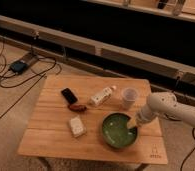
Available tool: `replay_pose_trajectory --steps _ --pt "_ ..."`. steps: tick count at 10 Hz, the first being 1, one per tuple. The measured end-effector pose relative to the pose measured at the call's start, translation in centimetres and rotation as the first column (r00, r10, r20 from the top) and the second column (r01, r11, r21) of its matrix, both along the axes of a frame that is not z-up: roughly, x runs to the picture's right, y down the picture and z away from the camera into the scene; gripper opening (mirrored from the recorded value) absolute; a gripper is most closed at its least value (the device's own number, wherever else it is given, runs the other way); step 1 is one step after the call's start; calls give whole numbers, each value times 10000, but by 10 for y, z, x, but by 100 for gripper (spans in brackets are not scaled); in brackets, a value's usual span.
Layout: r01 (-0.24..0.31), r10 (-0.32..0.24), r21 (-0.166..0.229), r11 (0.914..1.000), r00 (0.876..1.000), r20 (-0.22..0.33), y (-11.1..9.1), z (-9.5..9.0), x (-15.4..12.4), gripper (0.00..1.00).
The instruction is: Pick up the ceramic bowl
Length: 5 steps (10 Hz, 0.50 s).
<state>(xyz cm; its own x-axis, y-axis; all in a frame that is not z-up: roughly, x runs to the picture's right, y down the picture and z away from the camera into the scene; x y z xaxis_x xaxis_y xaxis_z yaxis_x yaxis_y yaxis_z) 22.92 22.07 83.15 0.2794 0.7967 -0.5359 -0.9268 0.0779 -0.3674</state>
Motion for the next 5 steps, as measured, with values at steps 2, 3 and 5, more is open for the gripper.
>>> replay_pose_trajectory --steps 2,3,5 --pt "108 -107 -93 9999 9999 69 0 1 -2 26" --pt "155 -154 -119 9998 9998 97 0 2 -3 14" --pt "47 -42 -195 9998 9996 262 -2 -2 -8 0"
